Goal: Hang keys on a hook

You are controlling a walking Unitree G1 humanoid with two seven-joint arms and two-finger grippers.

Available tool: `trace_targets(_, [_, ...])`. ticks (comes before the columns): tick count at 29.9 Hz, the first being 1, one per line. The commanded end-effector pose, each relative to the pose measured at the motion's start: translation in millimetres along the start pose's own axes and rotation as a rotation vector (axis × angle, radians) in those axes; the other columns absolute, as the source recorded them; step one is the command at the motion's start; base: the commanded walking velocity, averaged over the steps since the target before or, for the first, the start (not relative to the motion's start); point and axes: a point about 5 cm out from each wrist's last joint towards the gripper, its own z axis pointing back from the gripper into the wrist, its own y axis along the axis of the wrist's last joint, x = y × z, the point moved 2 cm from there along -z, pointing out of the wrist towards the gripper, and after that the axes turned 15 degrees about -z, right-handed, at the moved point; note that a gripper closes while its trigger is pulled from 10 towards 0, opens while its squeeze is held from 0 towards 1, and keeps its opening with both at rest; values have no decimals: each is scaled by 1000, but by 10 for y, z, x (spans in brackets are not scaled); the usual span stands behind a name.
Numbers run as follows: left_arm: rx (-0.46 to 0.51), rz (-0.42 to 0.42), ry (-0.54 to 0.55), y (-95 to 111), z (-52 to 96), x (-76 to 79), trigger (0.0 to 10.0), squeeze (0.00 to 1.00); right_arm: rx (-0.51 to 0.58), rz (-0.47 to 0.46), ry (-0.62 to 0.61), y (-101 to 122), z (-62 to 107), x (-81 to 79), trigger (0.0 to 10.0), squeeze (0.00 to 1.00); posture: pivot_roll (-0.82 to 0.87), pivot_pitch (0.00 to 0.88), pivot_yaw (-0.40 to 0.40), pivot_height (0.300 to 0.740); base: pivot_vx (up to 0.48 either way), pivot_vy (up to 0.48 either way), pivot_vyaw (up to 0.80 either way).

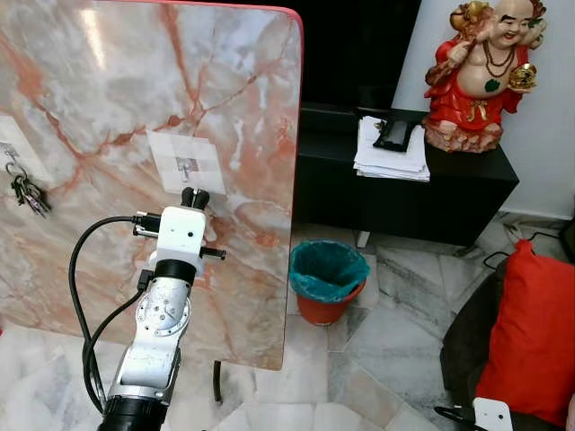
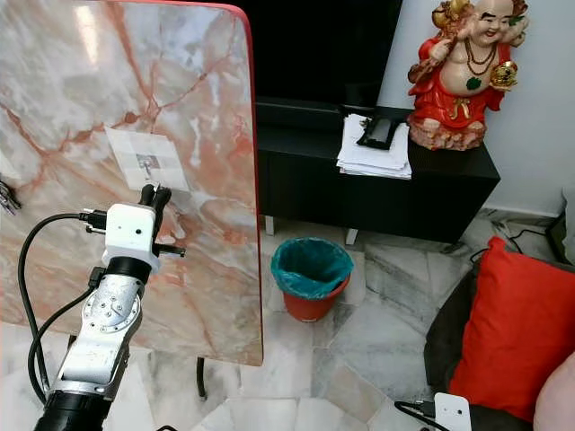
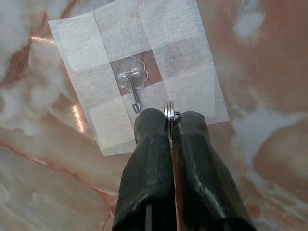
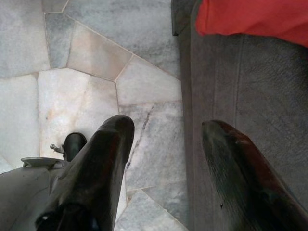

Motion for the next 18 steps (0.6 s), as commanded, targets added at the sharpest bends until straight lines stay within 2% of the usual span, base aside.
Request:
trace_targets(1, [23,-8,20,57,-1,-48,10000,0,4,-1,-8,13,2,42,10000,0,47,44,-54,740,0,0,0])
trace_targets(7, [64,-41,92,145,-6,-185,10000,0,4,-1,-9,6,2,38,10000,0,49,47,-54,740,0,0,0])
trace_targets(18, [72,-53,83,154,15,-180,10000,0,4,-1,-16,1,3,44,10000,0,50,47,-53,740,0,0,0])
